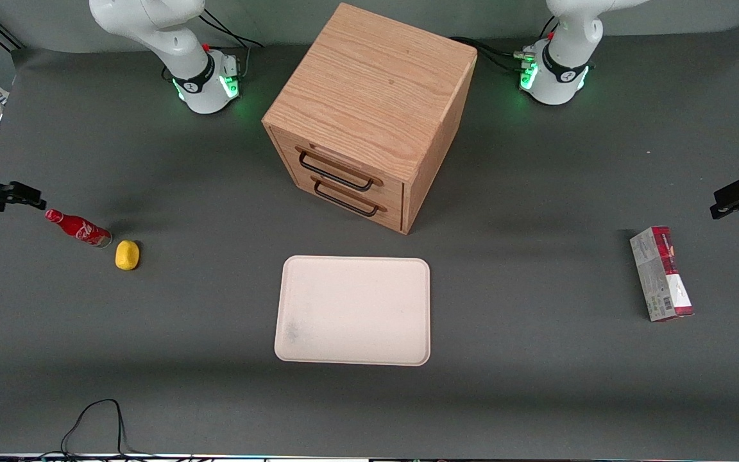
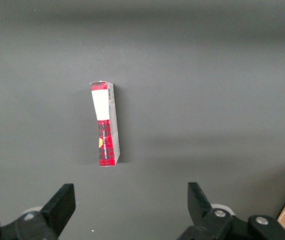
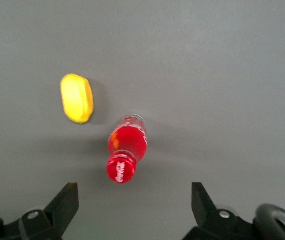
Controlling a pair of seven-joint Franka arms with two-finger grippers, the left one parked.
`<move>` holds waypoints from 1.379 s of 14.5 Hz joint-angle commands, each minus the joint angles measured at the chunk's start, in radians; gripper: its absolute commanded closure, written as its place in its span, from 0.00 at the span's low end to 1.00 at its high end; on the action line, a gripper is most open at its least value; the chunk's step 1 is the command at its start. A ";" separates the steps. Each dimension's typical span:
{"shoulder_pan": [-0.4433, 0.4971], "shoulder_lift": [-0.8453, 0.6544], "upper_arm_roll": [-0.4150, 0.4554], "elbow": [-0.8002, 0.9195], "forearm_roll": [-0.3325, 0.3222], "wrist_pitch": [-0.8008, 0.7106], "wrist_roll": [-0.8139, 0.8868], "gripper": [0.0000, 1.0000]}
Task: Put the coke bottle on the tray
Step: 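Lower the right gripper over the bottle neck and close on it, then lift the bottle and carry it over the white tray's corner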
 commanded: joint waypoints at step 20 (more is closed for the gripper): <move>0.024 0.106 0.012 0.066 0.269 -0.010 -0.225 1.00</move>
